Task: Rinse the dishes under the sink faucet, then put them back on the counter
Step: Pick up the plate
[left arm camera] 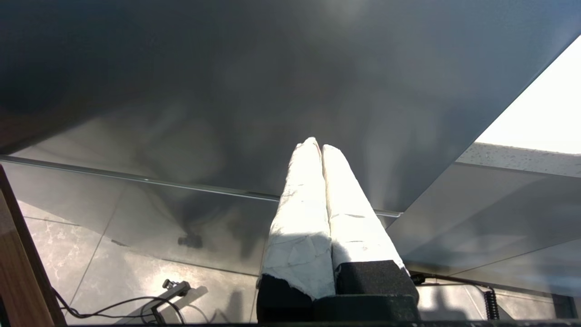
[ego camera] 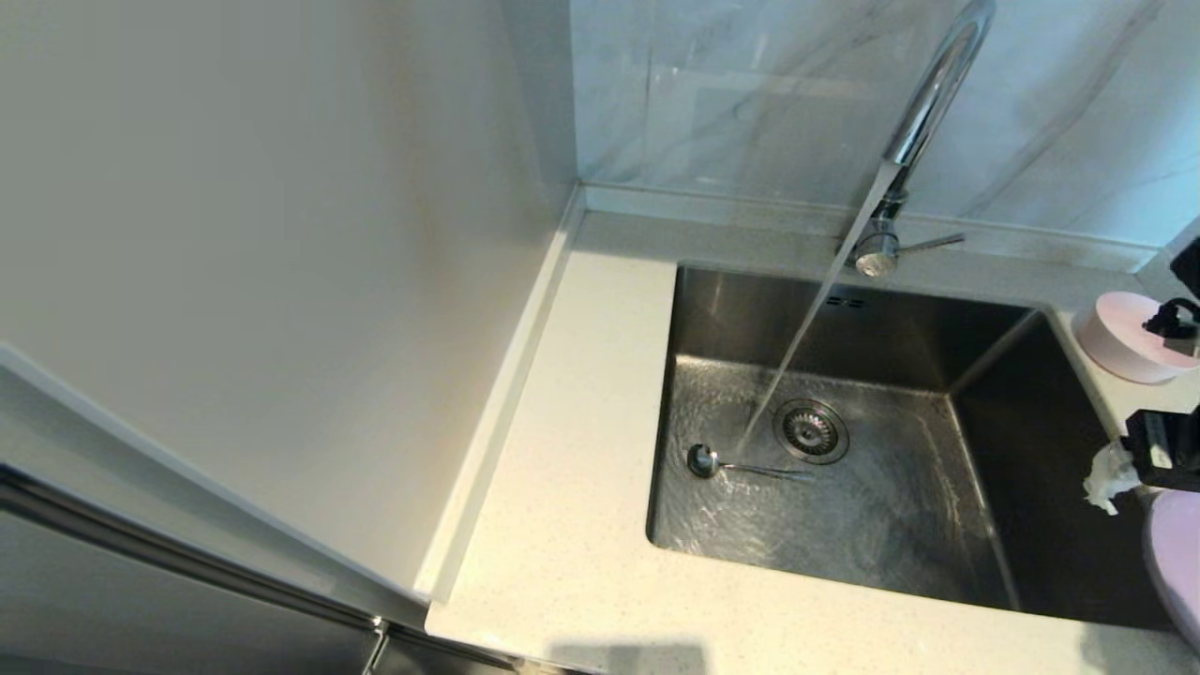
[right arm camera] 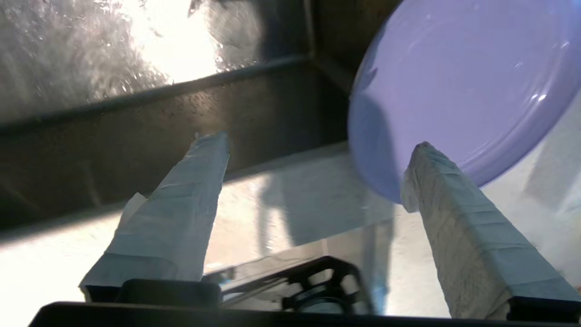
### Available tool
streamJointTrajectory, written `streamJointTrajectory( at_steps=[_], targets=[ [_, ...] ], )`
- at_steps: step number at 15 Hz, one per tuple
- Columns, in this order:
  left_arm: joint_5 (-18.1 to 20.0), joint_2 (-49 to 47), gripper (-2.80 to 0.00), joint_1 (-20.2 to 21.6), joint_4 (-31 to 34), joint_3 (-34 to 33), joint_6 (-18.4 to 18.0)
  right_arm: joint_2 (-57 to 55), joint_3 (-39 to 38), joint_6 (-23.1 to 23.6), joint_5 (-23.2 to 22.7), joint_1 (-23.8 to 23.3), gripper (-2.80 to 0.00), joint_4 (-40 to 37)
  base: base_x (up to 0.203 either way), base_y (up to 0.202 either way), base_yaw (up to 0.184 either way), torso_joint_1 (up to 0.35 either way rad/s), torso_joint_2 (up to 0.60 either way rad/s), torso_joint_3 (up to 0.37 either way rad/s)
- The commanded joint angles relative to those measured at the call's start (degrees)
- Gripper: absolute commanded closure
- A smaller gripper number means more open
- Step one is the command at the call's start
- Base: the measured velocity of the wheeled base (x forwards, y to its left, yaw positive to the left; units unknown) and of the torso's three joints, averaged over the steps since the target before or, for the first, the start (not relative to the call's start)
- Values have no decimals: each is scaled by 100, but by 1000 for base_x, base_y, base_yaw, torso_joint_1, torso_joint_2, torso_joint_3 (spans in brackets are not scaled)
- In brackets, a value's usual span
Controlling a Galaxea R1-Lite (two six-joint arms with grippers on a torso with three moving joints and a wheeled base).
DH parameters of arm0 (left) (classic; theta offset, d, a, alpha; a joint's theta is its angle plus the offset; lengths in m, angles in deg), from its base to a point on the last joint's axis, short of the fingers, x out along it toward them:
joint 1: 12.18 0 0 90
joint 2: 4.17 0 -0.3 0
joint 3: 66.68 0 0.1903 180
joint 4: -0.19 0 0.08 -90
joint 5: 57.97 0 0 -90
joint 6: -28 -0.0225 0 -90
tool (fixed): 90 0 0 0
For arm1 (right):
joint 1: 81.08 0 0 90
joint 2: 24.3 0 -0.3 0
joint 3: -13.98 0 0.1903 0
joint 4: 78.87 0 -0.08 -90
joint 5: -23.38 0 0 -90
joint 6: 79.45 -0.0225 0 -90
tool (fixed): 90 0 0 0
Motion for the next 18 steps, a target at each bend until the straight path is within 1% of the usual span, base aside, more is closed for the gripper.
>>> streamJointTrajectory(
  at_steps=[1, 3, 5, 6, 8, 9, 15, 16, 17, 18],
  targets=[
    [6, 0, 0, 0, 0, 0, 0, -711, 325, -265, 104, -2, -280, -34, 0, 0, 0, 0, 0, 0],
    [-3, 0, 0, 0, 0, 0, 0, -1148, 513, -305, 244, -228, -280, 229, 0, 0, 0, 0, 0, 0],
    [-3, 0, 0, 0, 0, 0, 0, -1500, 652, -271, 298, -605, -280, 627, 0, 0, 0, 0, 0, 0],
    [-3, 0, 0, 0, 0, 0, 0, -1621, 641, -207, 349, -781, -280, 749, 0, 0, 0, 0, 0, 0],
    [-3, 0, 0, 0, 0, 0, 0, -1708, 534, 114, 377, -1082, -280, 863, 0, 0, 0, 0, 0, 0],
    [-3, 0, 0, 0, 0, 0, 0, -1713, 500, 191, 376, -1183, -280, 973, 0, 0, 0, 0, 0, 0],
    [-3, 0, 0, 0, 0, 0, 0, -1746, 250, 224, 384, -1322, -280, 1009, 0, 0, 0, 0, 0, 0],
    [5, 0, 0, 0, 0, 0, 0, -1800, 258, 224, 384, -1330, -68, 1009, 0, 0, 0, 0, 0, 0],
    [-3, 0, 0, 0, 0, 0, 0, -1828, 276, 234, 384, -1356, 0, 1009, 0, 0, 0, 0, 0, 0],
    [-3, 0, 0, 0, 0, 0, 0, -1858, 280, 299, 384, -1378, 0, 1009, 0, 0, 0, 0, 0, 0]
  ],
)
